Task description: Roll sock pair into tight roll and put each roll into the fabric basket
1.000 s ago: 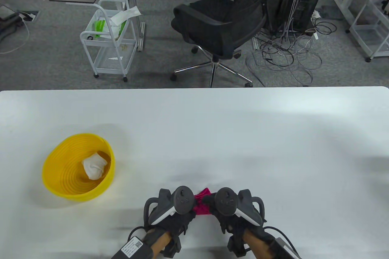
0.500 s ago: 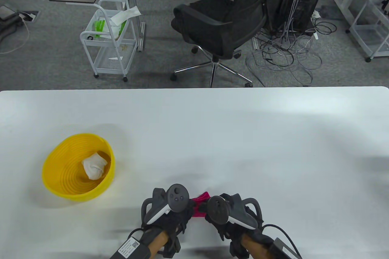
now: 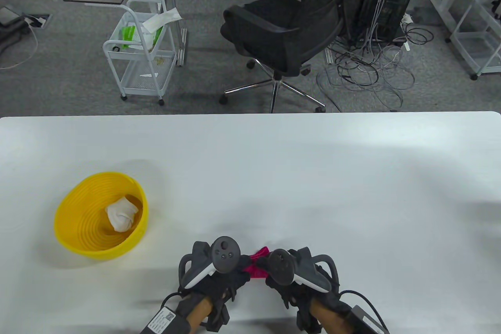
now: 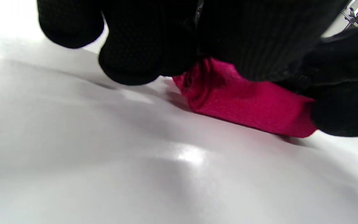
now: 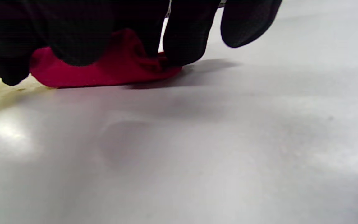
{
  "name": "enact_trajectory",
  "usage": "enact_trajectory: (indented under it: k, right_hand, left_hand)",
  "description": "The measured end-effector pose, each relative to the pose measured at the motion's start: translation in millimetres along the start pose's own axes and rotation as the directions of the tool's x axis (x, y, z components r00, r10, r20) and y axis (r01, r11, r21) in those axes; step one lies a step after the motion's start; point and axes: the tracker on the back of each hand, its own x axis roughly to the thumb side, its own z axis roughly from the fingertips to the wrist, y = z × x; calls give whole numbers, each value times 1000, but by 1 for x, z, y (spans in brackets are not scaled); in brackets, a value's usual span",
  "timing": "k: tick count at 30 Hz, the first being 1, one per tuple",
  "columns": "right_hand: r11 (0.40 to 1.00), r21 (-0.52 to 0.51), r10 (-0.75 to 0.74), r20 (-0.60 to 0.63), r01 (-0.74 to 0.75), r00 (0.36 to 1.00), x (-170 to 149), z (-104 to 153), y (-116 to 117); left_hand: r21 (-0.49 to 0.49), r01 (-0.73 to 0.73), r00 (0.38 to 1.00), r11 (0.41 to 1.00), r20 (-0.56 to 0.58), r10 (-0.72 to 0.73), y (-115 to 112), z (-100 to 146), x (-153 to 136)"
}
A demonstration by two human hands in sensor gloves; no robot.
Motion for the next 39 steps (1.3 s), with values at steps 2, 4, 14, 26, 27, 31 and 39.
enact_trajectory:
  k: [2, 4, 14, 26, 27, 31, 39]
  right_hand:
    - [1000, 5, -1, -2, 1, 1000, 0, 0, 0]
    - [1000, 6, 2, -3, -2, 1000, 0, 0, 0]
    - [1000, 17, -10, -11, 10, 1000, -1, -1, 0]
    - [994, -109, 24, -14, -26, 1000, 4, 1, -3]
    - [994, -105, 23, -15, -25, 1000, 4, 1, -3]
    - [995, -97, -8, -23, 6, 1000, 3, 0, -3]
    - [993, -91, -86, -55, 81, 995, -3, -1, -2]
  left_hand:
    - [-25, 5, 1000, 1000, 12, -5, -3, -1, -1]
    - [-31, 6, 1000, 999, 12, -5, -3, -2, -2]
    - [-25, 29, 1000, 999, 6, -28, -5, -2, 0]
    - [26, 65, 998, 998, -14, -65, -7, -5, 5]
    - [29, 62, 998, 998, -11, -62, -7, -5, 4]
    - [34, 34, 999, 999, -2, -34, -7, -5, 3]
    - [19, 105, 994, 994, 24, -106, -7, -1, 11]
